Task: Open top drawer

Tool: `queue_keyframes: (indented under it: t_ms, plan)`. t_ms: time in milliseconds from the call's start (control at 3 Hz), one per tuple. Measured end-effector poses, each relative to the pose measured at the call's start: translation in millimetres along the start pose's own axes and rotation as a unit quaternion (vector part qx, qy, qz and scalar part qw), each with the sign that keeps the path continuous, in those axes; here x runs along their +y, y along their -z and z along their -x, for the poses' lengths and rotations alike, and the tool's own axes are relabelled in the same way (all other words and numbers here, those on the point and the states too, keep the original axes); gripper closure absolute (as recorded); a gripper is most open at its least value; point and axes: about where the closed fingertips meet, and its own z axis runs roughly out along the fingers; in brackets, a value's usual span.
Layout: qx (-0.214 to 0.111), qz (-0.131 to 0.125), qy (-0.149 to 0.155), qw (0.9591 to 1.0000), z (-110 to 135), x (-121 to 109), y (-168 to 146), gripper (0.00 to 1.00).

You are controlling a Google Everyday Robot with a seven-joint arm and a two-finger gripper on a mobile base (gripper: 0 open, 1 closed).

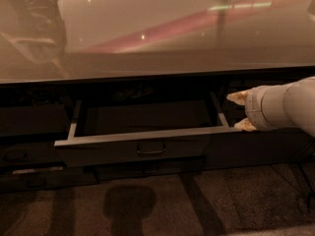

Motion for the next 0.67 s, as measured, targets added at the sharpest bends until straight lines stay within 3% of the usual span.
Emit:
queue_keyframes:
  t_ms: [667]
  plan:
    - [0.000, 0.000, 0.000, 1.0000, 0.0, 0.0, 0.0, 0.88]
